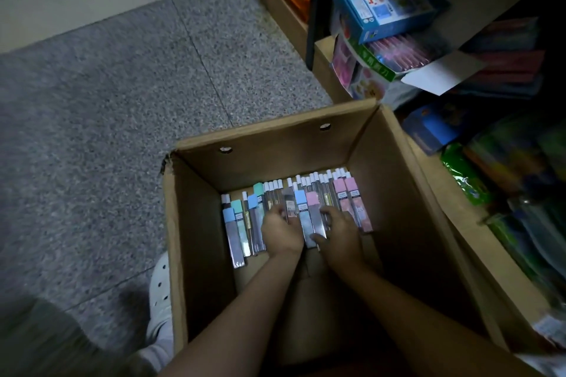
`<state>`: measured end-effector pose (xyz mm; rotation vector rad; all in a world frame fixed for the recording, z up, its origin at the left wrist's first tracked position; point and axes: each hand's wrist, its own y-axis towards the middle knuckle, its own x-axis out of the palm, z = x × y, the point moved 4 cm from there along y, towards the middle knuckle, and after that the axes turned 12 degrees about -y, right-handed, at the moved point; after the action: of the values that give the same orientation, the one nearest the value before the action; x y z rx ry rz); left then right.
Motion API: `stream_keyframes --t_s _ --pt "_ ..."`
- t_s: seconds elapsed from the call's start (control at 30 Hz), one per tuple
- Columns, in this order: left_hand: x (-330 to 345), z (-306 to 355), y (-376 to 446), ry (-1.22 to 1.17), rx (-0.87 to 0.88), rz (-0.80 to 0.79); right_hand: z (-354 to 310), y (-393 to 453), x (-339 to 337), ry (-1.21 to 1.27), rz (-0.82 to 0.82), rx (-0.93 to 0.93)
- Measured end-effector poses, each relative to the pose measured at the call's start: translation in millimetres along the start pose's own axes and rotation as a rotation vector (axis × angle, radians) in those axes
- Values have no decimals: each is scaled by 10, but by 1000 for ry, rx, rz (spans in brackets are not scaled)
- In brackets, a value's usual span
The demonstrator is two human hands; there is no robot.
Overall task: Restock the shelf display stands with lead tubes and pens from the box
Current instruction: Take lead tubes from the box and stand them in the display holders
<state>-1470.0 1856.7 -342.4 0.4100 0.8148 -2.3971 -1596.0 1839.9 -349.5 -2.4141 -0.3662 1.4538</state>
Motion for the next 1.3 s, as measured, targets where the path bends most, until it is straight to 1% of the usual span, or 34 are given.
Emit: stream_keyframes --t_s 0.07,0.13,0.23,0.3,0.37,0.43,0.53,0.63,0.77,0.87,0.93,1.0,1.1,1.17,1.3 --pt "-35 -79 -88 -228 -187 -11 26 -40 -25 110 -15 62" --pt "-50 -124 -183 -452 -343 -64 55 -79 -47 192 -47 107" --pt "-109 -101 -251 -657 -448 -156 117 -127 -88 259 -81 158" --pt "-140 -57 -272 -712 -443 -212 163 -159 -113 329 -101 218" --pt "-169 11 -288 -700 -375 -237 217 -186 -117 473 -111 299" --pt "-198 56 -308 -664 -320 -247 234 -211 -109 637 -149 342" --pt "-238 71 -340 -570 -261 -256 170 -273 -80 825 -269 305" --pt "-248 74 -361 -562 -212 -248 78 -306 -53 893 -327 273" --pt "-259 78 -338 -637 -248 -247 -21 -271 -93 816 -351 208" --pt "-270 65 -267 -661 -271 -169 -119 -188 -156 686 -379 112" --pt "-289 45 -196 -669 -323 -77 -154 -81 -198 485 -289 22" --pt "-300 7 -123 -685 -361 -12 -175 17 -202 245 -155 -10" --pt "-293 -45 -51 -675 -372 2 -278 78 -130 31 -16 -25" --pt "-286 -74 -20 -694 -383 5 -370 121 -65 -60 19 -54" --pt "-268 -139 38 -709 -384 5 -411 202 17 -163 -10 -46"
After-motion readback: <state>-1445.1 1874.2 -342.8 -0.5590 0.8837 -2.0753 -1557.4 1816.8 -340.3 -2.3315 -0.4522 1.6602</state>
